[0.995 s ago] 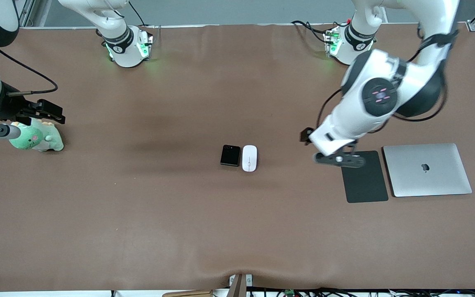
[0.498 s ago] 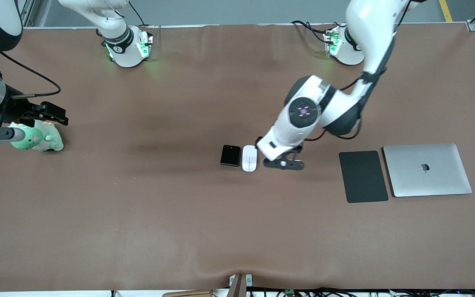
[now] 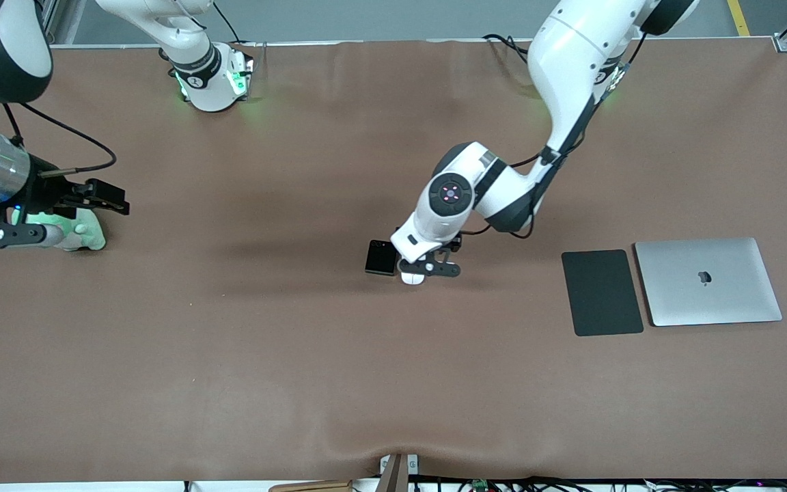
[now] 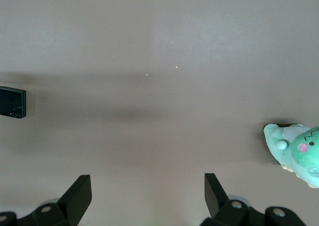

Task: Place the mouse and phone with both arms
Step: 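Reach the left gripper to the white mouse and grasp it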

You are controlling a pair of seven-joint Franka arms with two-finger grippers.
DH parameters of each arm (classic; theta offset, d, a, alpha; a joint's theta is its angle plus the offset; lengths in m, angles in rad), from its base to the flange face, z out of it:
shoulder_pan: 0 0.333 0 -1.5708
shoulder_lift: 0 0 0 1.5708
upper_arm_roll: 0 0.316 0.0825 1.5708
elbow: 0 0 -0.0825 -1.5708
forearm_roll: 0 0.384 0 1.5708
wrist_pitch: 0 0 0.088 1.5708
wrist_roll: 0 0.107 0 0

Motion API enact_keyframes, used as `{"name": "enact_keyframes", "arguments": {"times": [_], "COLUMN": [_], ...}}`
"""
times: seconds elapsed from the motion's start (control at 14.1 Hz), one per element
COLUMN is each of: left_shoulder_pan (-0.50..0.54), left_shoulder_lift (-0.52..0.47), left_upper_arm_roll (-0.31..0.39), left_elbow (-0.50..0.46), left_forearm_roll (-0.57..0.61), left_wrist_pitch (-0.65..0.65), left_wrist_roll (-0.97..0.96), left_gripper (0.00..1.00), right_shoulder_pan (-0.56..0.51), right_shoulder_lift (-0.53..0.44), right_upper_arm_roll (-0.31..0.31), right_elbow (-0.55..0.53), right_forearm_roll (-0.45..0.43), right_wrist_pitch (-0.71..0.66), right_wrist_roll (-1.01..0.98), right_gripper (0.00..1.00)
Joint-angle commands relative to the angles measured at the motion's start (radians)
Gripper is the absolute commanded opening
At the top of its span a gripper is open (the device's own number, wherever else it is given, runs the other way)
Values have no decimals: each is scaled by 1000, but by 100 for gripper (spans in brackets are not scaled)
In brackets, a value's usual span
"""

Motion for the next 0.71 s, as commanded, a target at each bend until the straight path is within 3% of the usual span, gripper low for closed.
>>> {"name": "enact_keyframes", "arguments": {"times": [0.0, 0.21, 0.64], "left_shoulder_pan": [-24, -30, -34], "left_shoulder_lift": [31, 52, 90], "left_upper_arm_roll": [13, 13, 13], "left_elbow": [18, 18, 20], "left_forearm_roll": [44, 66, 66], "left_wrist_pitch": [21, 33, 111], "left_wrist_roll": [-36, -51, -89], "left_gripper": [81, 76, 75], "right_shoulder_pan": [14, 23, 69], "right_shoulder_lift": [28, 46, 100], "right_upper_arm_roll": [-2, -2, -2], "right_elbow": [19, 19, 19], "right_forearm_roll": [12, 33, 41], "right_wrist_pitch": [11, 32, 103], "right_wrist_roll": [-2, -1, -1], "right_gripper": [100, 100, 100]}}
